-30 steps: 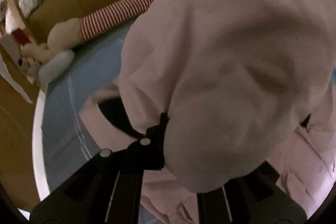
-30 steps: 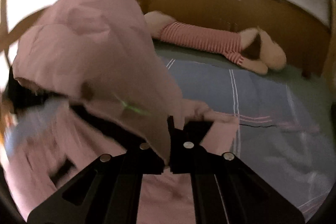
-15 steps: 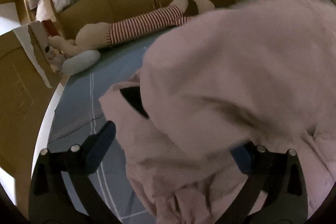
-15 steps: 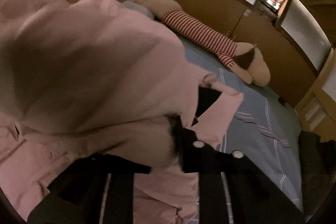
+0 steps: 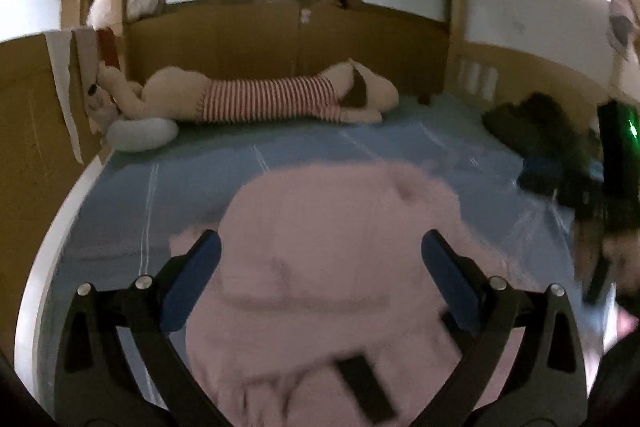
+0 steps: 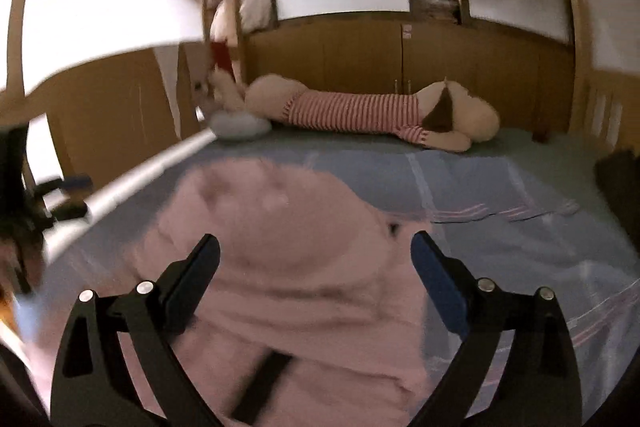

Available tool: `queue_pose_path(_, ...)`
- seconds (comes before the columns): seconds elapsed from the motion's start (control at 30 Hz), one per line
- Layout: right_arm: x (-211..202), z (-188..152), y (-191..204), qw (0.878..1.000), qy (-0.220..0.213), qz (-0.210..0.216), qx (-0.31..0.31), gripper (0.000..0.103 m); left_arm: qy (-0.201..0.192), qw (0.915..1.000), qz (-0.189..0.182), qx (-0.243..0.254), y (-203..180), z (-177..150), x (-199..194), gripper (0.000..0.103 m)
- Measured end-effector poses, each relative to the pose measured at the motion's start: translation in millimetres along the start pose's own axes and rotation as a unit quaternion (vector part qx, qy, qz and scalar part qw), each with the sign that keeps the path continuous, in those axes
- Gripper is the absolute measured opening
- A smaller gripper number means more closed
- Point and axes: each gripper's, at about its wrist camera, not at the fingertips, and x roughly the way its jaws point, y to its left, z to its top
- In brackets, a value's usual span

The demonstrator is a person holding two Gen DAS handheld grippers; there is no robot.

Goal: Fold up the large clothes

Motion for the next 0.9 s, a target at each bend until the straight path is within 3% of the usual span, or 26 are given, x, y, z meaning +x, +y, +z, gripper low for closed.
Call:
queue_pose_path(0.1,36,23,13,0.999,0.012,-0.003,0.044,0.096,0.012,0.9993,0.036,-0.001,-14,25,50,0.101)
queue_pose_path(0.17,71,29,17,0.998,0.026,-0.023,0.054,0.096,0.048,0.9968,0.063,-0.014,-15,27,94,0.101)
queue_pose_path(0.3,130,15,21,0.995,0.077,-0.045,0.048,0.096,0.145,0.9842,0.067,-0.075,3,-5,161,0.101)
queue_pose_path(0.4,163,-13,24,0.992,0.117,-0.057,0.003,0.096,0.184,0.9783,0.07,-0.066,6,-49,185,0.099)
queue_pose_path(0.53,192,-57,15,0.984,0.165,-0.064,-0.027,0.099,0.181,0.9798,0.081,-0.021,5,-85,198,0.101)
queue_pose_path(0.63,203,-74,16,0.982,0.169,-0.073,-0.044,0.102,0.174,0.9814,0.078,-0.018,7,-95,204,0.101)
queue_pose_path(0.9,212,-82,12,0.982,0.17,-0.072,-0.038,0.102,0.152,0.9843,0.09,-0.007,6,-107,207,0.101)
